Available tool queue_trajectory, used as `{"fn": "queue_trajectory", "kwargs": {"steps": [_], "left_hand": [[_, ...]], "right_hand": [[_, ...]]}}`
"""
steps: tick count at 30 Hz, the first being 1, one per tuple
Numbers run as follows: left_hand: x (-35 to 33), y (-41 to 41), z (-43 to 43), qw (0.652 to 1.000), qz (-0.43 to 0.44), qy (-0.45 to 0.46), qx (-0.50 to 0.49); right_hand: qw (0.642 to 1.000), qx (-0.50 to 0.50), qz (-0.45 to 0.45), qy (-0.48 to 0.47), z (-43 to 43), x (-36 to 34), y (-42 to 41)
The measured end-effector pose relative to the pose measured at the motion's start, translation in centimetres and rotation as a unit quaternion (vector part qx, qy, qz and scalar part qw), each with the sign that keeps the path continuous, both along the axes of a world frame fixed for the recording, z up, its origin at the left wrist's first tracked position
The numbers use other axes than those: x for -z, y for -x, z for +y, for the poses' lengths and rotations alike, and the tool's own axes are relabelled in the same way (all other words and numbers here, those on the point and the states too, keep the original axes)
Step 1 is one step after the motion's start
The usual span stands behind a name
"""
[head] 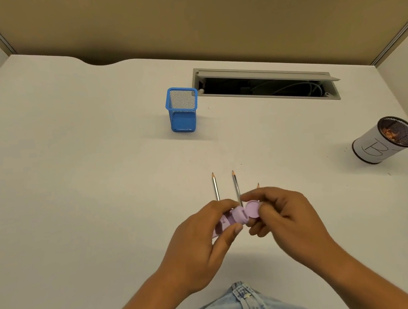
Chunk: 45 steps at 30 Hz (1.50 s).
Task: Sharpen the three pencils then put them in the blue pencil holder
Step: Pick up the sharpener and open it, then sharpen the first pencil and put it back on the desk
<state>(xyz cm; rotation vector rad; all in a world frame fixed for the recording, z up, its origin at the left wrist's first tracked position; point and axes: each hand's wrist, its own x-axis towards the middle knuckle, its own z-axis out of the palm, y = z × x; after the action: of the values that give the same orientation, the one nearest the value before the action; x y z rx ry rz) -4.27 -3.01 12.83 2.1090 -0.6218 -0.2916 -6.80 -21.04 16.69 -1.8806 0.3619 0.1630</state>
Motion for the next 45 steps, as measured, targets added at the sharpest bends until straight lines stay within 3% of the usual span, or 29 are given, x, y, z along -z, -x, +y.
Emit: {"fn": "queue_trajectory", "kwargs": {"steps": [9, 11, 13, 16, 22, 28, 33, 36, 45], "left_hand": [[0.9, 0.1, -0.1, 0.997, 0.05, 0.037, -0.052], [0.8, 0.1, 0.2, 0.994, 0.066, 0.059, -0.069], [0.7, 0.1, 0.5, 0.987, 0.095, 0.09, -0.089], [0.0, 0.3, 1.1, 0.975, 0.145, 0.126, -0.113], [-0.7, 0.7, 2.2, 0.965, 0.164, 0.148, -0.142], [-0.3, 1.0, 3.4, 0.961, 0.159, 0.165, -0.155], [-0.5, 1.0, 4.1, 0.954, 0.165, 0.191, -0.161], [-0.8, 0.9, 4.3, 0.954, 0.159, 0.198, -0.161], [-2.2, 0.6, 3.2, 0.958, 0.134, 0.207, -0.143]], "right_hand": [[0.984, 0.087, 0.092, -0.128, -0.2, 1.5, -2.1], [0.991, 0.078, 0.088, -0.057, -0.2, 2.8, -3.5], [0.993, 0.015, 0.061, 0.097, 0.0, 4.8, -5.2], [0.96, -0.073, 0.045, 0.266, 1.0, 8.0, -7.7], [0.907, -0.16, 0.068, 0.385, 2.8, 10.9, -10.2], [0.929, -0.124, 0.036, 0.347, 2.8, 8.9, -9.9], [0.977, -0.056, -0.056, 0.198, 1.6, 3.1, -8.0], [0.982, -0.056, -0.102, 0.152, 0.7, -0.8, -4.7], [0.959, -0.106, -0.15, 0.214, -1.4, -2.8, 0.9]]}}
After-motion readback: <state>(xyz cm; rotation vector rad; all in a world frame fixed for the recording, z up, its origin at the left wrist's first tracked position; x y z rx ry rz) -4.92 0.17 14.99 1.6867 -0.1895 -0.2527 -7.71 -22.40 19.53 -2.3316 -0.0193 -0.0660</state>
